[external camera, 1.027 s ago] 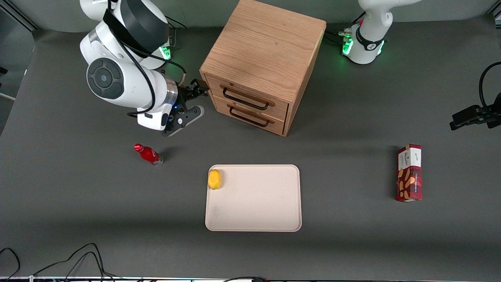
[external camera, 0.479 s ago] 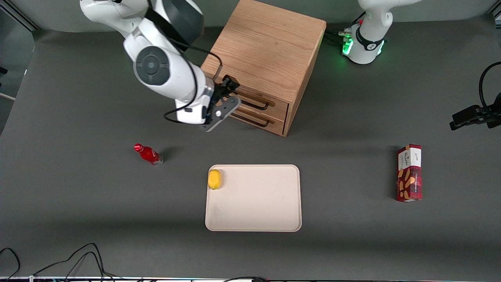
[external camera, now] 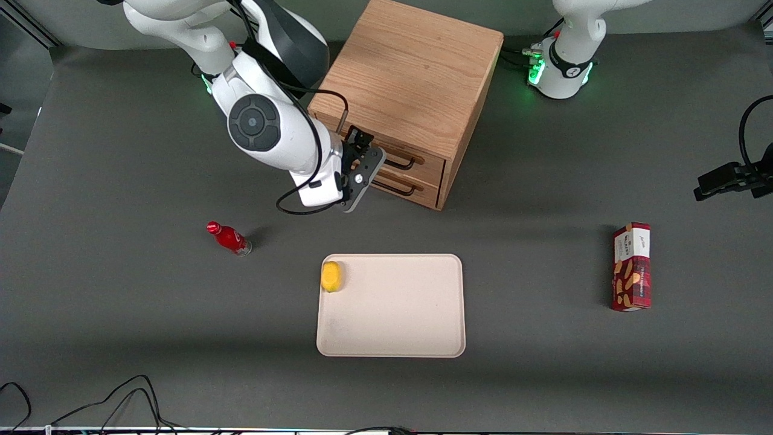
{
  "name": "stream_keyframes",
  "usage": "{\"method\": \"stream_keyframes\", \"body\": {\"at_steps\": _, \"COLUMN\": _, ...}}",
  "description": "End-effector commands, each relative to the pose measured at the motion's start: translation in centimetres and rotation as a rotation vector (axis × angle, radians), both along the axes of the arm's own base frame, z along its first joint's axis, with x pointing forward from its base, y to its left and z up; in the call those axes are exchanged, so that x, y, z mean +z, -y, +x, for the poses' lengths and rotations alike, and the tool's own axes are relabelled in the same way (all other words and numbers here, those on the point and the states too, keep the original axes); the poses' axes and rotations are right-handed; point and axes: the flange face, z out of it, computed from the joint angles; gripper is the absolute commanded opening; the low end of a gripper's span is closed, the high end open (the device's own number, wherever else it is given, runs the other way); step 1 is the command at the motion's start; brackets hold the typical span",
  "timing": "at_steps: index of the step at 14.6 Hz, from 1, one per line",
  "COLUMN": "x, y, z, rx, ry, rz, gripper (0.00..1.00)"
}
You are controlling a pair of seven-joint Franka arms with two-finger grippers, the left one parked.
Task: Open upper drawer
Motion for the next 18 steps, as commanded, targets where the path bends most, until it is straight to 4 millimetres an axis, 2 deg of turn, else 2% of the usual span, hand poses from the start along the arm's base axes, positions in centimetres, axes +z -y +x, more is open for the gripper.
{"method": "stream_keyframes", "body": {"at_steps": 1, "x": -0.3, "y": -0.3, "z": 0.7, "rx": 0.046, "ry": 0.018, "rz": 0.010, "gripper": 1.00}}
{"method": "stream_keyframes", "body": {"at_steps": 7, "x": -2.0, "y": -1.3, "z": 0.0, "rx": 0.067, "ry": -0.003, "rz": -0.002, "gripper": 1.00}}
{"method": "stream_keyframes", "body": {"at_steps": 10, "x": -3.9, "y": -1.6, "z": -0.7, "rx": 0.078, "ry": -0.013, "rz": -0.004, "gripper": 1.00}}
{"method": "stream_keyframes", "body": {"at_steps": 16, "x": -4.9, "y": -2.0, "z": -1.6, "rx": 0.091, "ry": -0.017, "rz": -0.010, "gripper": 1.00}}
{"method": "stream_keyframes", "body": {"at_steps": 18, "x": -5.4, "y": -2.7, "z": -2.5, "rx": 0.105, "ry": -0.019, "rz": -0.004, "gripper": 1.00}}
